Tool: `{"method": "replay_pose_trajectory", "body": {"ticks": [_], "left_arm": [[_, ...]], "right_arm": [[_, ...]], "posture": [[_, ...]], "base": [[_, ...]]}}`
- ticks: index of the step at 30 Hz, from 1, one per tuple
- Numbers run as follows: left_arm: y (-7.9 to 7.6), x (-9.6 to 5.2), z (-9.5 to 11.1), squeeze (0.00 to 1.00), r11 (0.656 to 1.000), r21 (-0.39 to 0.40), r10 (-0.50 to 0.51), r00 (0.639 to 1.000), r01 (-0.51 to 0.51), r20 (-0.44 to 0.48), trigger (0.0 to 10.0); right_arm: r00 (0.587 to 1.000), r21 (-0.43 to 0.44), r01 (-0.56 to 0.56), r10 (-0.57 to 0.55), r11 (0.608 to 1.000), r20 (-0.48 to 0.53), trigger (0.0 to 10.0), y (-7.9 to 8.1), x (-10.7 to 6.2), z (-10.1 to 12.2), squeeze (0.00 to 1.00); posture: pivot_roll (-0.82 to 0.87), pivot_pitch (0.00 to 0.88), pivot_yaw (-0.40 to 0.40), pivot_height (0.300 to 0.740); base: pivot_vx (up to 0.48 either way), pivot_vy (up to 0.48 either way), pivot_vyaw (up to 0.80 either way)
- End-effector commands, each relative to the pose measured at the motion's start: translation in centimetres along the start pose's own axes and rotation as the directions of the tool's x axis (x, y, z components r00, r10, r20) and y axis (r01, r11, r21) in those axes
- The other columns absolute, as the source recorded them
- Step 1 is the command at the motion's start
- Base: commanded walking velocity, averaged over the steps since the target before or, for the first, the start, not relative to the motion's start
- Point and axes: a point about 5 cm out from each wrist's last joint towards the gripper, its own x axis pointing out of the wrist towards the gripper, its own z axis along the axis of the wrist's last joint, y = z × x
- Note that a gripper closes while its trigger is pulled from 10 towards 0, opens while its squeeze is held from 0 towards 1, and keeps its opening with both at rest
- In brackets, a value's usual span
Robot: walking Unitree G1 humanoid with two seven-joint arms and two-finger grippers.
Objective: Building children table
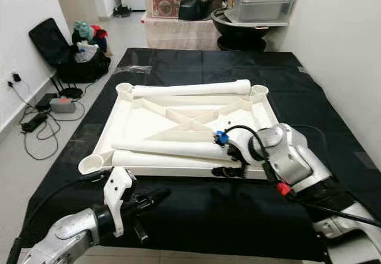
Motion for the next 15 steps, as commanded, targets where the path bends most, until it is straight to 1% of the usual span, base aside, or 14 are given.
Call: {"method": "replay_pose_trajectory", "body": {"ticks": [1,2,3,6,10,13,15], "left_arm": [[-0.2,-0.1,0.1,0.0,1.0,-0.008,0.005,1.0,-0.005,0.02,10.0],[-0.3,-0.1,0.2,0.0,1.0,-0.007,0.007,1.0,-0.007,0.024,10.0],[-0.3,-0.1,0.2,0.0,1.0,-0.007,0.007,1.0,-0.007,0.024,10.0],[-0.5,-0.3,0.3,0.0,1.0,-0.009,0.01,1.0,-0.01,0.03,10.0],[-0.6,-0.4,0.4,0.0,1.0,-0.009,0.01,0.999,-0.009,0.03,10.0],[-0.7,-0.4,0.5,0.0,1.0,-0.011,0.01,0.999,-0.01,0.034,10.0],[-0.7,-0.4,0.5,0.0,1.0,-0.012,0.011,0.999,-0.011,0.035,10.0]], "right_arm": [[1.0,0.055,-0.029,0.029,0.998,-0.004,10.0,-0.2,0.1,-0.2,0.0],[0.999,0.079,-0.034,0.034,0.996,0.005,10.0,-0.5,0.1,-0.1,0.0],[0.999,0.079,-0.034,0.034,0.996,0.005,10.0,-0.5,0.1,-0.1,0.0],[0.999,0.156,-0.043,0.041,0.987,0.01,10.0,-1.5,0.2,-0.2,0.0],[0.999,0.157,-0.045,0.046,0.987,-0.006,10.0,-1.6,0.3,-0.4,0.0],[0.997,0.096,-0.031,0.038,0.995,-0.073,10.0,-1.6,0.9,-0.6,0.0],[0.995,0.078,-0.02,0.027,0.997,-0.091,10.0,-1.6,1.1,-0.5,0.0]], "posture": [[-0.11,0.0,-0.045,0.74],[-0.1,0.004,-0.048,0.74],[-0.1,0.004,-0.048,0.74],[-0.1,0.02,-0.053,0.74],[-0.1,0.02,-0.053,0.74],[-0.09,0.032,-0.057,0.74],[-0.09,0.032,-0.057,0.74]], "base": [[0.0,0.0,0.0],[0.0,0.0,0.0],[0.0,0.0,0.0],[0.0,0.0,0.0],[0.0,0.0,0.0],[0.0,0.0,0.0],[0.0,0.0,0.0]]}}
